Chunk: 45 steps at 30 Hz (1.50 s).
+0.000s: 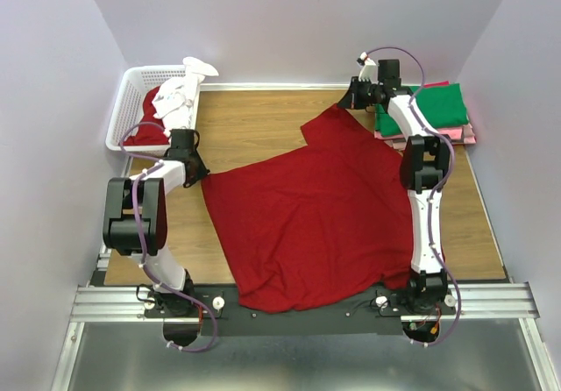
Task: Fold and stack the t-shirts
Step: Flatten the tshirt out
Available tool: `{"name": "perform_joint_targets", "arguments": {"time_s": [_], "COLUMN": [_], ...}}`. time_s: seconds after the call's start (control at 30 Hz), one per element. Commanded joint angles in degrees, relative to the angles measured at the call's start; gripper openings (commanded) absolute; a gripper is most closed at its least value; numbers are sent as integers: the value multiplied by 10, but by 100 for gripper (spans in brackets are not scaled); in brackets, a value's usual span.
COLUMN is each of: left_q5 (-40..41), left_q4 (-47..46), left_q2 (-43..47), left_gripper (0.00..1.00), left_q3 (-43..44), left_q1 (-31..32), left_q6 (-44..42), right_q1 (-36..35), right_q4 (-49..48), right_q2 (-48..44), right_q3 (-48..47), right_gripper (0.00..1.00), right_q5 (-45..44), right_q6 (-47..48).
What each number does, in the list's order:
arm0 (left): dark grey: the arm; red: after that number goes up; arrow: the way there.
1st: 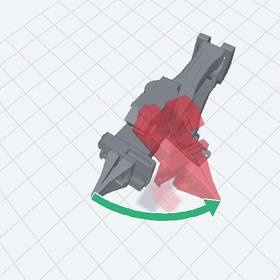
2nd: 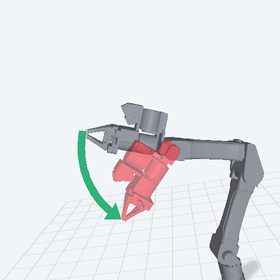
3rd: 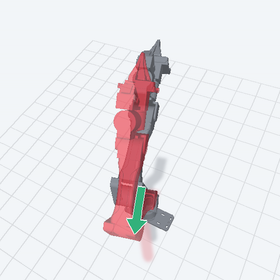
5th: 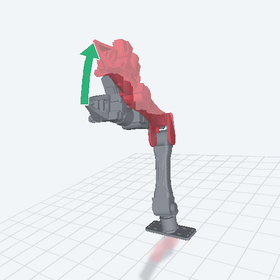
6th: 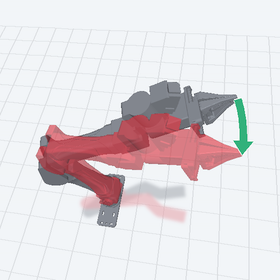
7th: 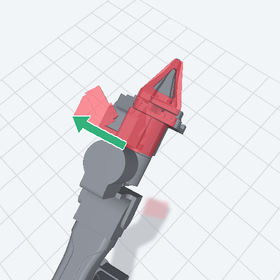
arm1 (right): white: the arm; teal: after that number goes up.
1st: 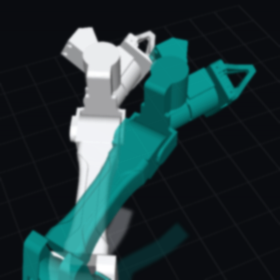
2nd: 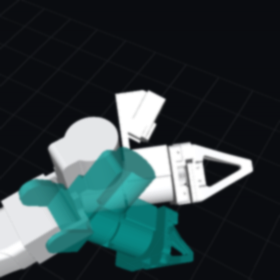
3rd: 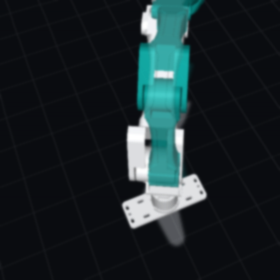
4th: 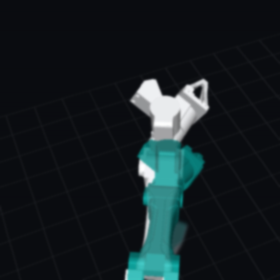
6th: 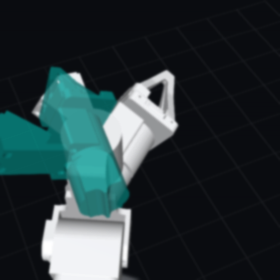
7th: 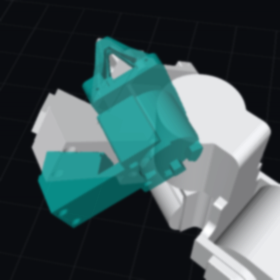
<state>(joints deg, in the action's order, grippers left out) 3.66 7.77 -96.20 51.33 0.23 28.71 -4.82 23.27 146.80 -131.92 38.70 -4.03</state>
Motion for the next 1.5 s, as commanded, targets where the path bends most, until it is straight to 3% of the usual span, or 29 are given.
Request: {"name": "perform_joint_targets", "arguments": {"time_s": [0.0,0.2,0.5,0.8,1.03,1.47], "left_q5": [8,14,28,16,-18,-51], "left_q4": [44,39,40,30,20,25], "left_q2": [-43,5,185,362,494,573], "left_gripper": [20,0,0,0,0,0], "left_q3": [5,-4,-14,9,90,310], "left_q1": [14,21,22,21,21,21], "left_q6": [2,4,5,-2,12,57], "right_q1": [-3,-3,-3,-2,-2,-2], "right_q4": [0,1,5,48,87,94], "right_q2": [-35,-64,-170,-315,-451,-607], "right_q3": [17,36,90,119,70,-109], "right_gripper": [0,0,0,0,0,0], "right_q5": [17,19,9,-20,-66,-135], "right_q6": [1,5,35,134,191,181]}}
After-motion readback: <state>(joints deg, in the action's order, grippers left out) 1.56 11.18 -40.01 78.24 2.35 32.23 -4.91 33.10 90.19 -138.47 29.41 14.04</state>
